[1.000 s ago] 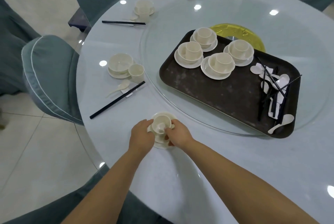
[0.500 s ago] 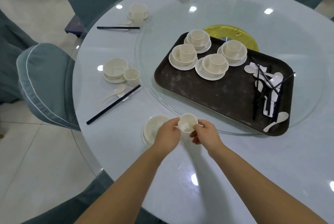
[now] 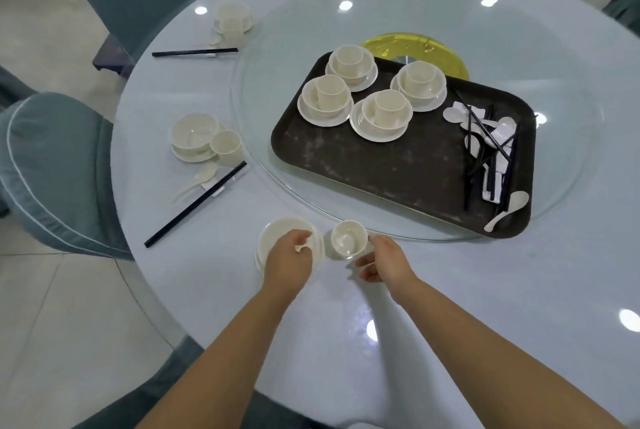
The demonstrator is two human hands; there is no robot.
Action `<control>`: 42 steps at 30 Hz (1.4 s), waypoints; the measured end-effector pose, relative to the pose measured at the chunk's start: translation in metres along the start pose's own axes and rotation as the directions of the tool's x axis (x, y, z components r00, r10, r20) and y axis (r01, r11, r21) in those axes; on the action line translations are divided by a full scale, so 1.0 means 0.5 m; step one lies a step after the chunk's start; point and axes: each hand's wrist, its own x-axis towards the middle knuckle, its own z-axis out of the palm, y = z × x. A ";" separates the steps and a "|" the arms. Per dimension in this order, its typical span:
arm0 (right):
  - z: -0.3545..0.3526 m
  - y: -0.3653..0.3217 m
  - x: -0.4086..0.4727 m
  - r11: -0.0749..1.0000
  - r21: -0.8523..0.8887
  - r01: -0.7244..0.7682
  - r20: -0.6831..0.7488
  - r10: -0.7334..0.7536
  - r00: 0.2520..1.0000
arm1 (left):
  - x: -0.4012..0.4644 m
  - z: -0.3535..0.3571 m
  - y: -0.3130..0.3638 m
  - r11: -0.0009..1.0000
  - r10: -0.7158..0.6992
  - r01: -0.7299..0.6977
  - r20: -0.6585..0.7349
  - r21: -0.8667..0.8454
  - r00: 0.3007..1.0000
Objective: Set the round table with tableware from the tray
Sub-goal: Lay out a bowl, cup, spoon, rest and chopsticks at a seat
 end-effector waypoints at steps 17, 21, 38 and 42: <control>0.035 0.039 0.013 0.984 -0.170 -0.050 0.050 0.060 0.997 | 0.021 -0.067 -0.088 0.954 -0.293 0.288 -0.060 -0.084 0.954; 0.015 0.036 0.012 0.985 -0.165 -0.057 0.037 0.064 0.997 | 0.044 -0.080 -0.069 0.970 -0.243 0.241 -0.062 -0.035 0.968; -0.246 -0.092 0.044 0.988 0.012 0.157 -0.318 -0.145 0.937 | 0.099 0.063 0.185 0.965 0.232 -0.241 0.095 0.103 0.968; -0.311 -0.116 0.071 0.990 -0.003 0.144 -0.414 -0.133 0.901 | 0.120 0.118 0.214 0.963 0.246 -0.259 0.152 0.078 0.957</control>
